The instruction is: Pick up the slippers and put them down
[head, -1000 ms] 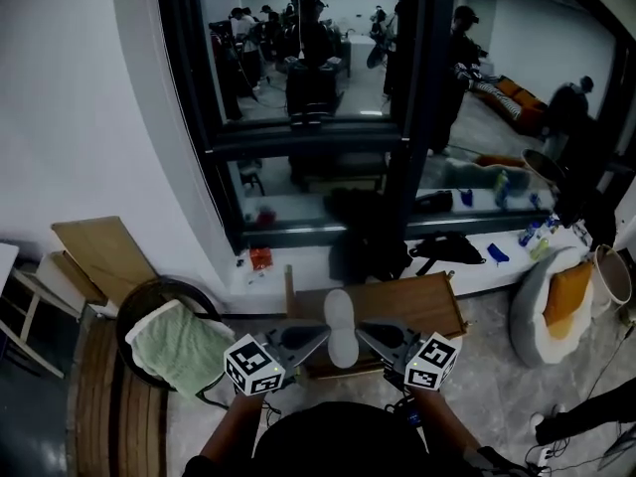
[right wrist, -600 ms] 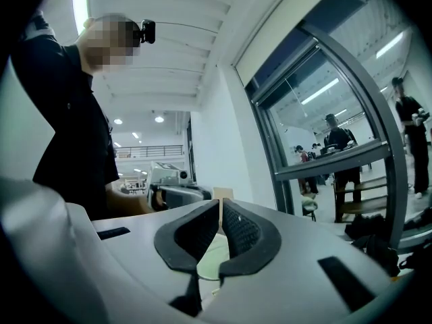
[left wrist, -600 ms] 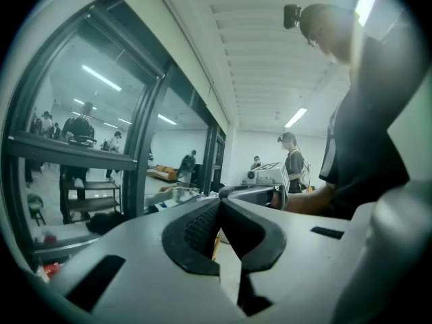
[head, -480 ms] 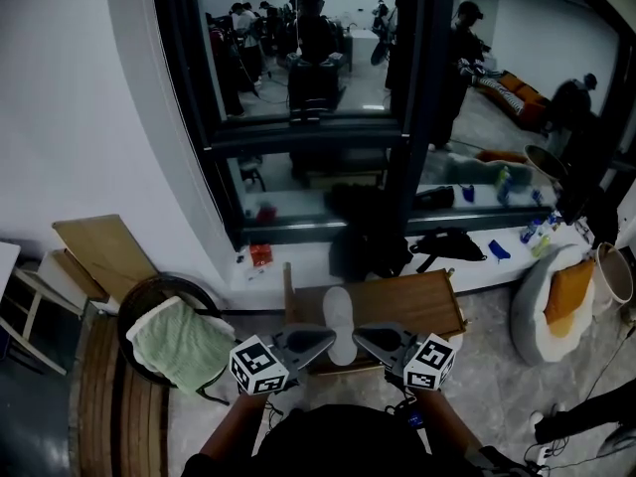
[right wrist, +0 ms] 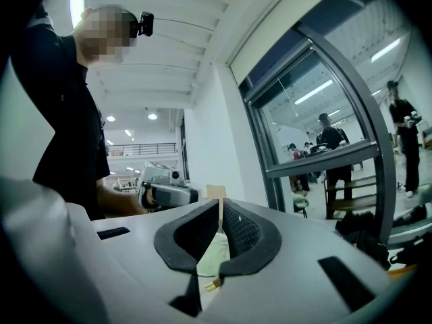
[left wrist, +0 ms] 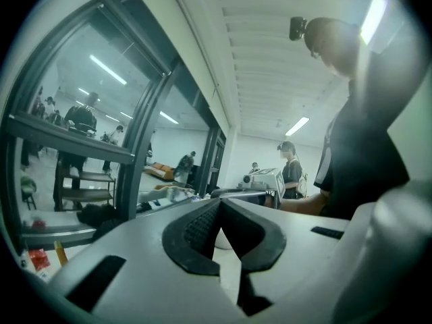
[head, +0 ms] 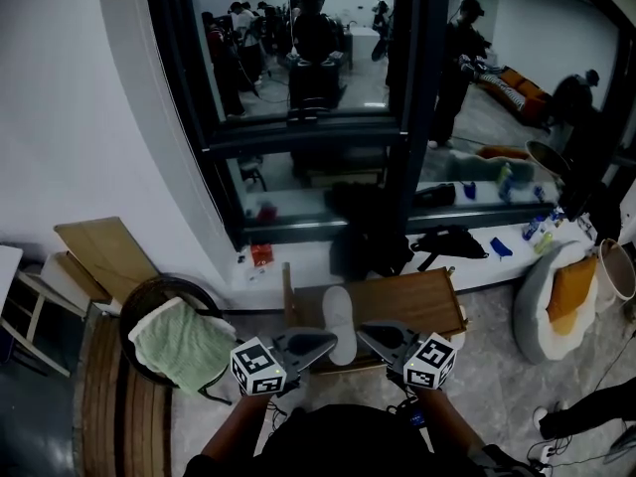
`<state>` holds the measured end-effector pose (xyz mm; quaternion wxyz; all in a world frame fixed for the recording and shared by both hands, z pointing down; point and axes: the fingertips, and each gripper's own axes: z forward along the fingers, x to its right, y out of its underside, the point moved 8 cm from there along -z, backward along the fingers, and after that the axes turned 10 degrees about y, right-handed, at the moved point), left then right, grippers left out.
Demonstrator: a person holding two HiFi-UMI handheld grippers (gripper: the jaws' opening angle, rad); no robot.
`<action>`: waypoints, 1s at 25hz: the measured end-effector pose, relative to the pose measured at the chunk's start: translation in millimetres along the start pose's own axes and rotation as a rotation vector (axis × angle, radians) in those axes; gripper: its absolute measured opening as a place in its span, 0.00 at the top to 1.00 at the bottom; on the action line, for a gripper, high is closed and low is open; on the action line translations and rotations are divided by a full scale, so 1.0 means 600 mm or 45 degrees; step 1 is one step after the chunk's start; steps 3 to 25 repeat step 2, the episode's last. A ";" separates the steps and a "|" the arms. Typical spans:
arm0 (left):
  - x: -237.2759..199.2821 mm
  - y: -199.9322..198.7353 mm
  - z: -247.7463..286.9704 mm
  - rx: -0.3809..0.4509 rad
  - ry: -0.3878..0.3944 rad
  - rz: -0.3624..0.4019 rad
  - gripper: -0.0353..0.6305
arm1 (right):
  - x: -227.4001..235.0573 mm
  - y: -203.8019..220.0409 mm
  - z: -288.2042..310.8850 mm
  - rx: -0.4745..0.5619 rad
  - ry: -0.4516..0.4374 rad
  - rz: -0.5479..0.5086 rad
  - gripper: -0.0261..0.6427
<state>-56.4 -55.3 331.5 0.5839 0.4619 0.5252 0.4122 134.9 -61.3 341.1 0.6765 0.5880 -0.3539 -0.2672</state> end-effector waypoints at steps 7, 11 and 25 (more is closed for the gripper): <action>0.001 -0.002 0.002 0.037 0.010 -0.017 0.93 | 0.003 0.001 -0.001 -0.001 0.012 0.020 0.91; 0.001 -0.002 0.002 0.037 0.010 -0.017 0.93 | 0.003 0.001 -0.001 -0.001 0.012 0.020 0.91; 0.001 -0.002 0.002 0.037 0.010 -0.017 0.93 | 0.003 0.001 -0.001 -0.001 0.012 0.020 0.91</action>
